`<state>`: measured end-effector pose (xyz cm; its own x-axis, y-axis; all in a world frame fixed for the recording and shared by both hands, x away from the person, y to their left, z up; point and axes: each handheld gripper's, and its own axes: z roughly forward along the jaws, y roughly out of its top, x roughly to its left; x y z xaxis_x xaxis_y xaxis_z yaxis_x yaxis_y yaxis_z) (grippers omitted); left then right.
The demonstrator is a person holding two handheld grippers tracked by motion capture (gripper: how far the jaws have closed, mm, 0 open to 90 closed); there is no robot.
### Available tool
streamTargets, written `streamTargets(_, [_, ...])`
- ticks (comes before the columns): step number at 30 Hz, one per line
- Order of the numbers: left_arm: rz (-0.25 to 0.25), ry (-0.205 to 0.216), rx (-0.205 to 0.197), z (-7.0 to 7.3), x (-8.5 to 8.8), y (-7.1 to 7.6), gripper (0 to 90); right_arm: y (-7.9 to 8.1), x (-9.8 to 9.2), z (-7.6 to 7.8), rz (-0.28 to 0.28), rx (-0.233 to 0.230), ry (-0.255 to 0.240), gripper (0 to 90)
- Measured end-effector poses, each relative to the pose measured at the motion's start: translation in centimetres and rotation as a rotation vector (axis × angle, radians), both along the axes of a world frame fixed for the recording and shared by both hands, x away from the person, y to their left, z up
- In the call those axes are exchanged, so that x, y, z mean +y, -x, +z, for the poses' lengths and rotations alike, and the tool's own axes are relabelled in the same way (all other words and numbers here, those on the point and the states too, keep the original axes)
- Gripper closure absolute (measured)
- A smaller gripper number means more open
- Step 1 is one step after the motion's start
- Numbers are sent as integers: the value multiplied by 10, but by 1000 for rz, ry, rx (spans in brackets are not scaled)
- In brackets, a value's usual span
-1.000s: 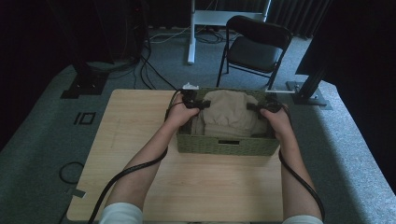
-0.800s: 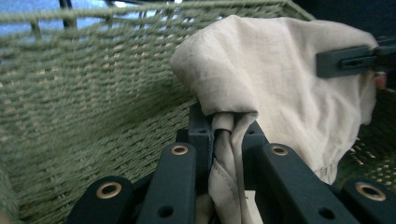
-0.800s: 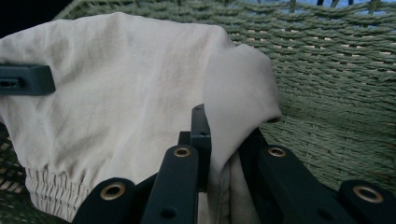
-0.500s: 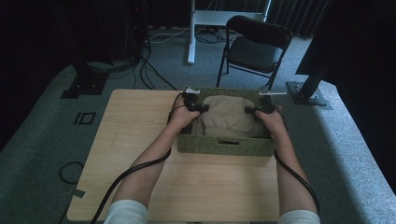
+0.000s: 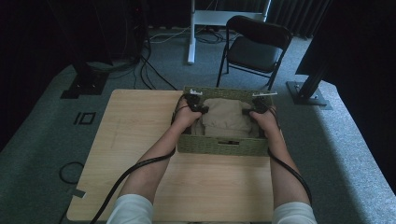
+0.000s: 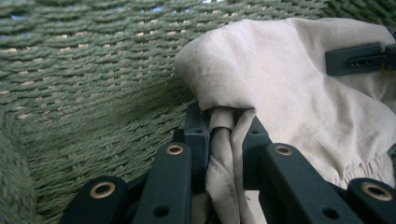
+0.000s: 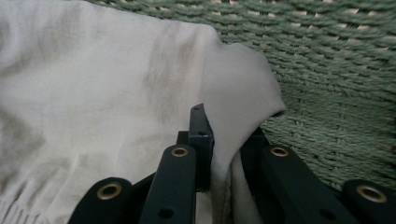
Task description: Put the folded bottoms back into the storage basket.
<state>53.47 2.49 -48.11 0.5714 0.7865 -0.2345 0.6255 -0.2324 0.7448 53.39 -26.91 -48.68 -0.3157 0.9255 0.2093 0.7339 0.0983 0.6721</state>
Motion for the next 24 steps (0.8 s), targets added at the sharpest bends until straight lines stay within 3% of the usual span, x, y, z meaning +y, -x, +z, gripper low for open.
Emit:
streamTargets(8, [12,-32,9,-7,-3,-5,750,-10,8,-9,-5,36,49,780])
streamTargets(9, [16,-56,11,-11,-4,-7,694,-11,8,-10,-14,40,40,703])
streamTargets(13, [23,-66,7,-13,-6,-8,619,-12,6,-12,-26,35,50,621])
streamTargets(16, [42,-77,4,-15,-7,-8,427,-12,5,-12,-36,17,41,484])
streamTargets(18, [56,-95,-22,-13,-6,-8,380,-11,4,-10,-33,5,38,430])
streamTargets(20, [57,-96,-28,-11,-7,-8,364,-11,4,-9,-39,1,30,403])
streamTargets(21, [56,-84,-49,-7,-8,-6,286,-10,5,-6,-22,-15,18,330])
streamTargets(24, [33,-57,-65,-1,-11,-4,269,-9,5,2,-21,-26,-10,269])
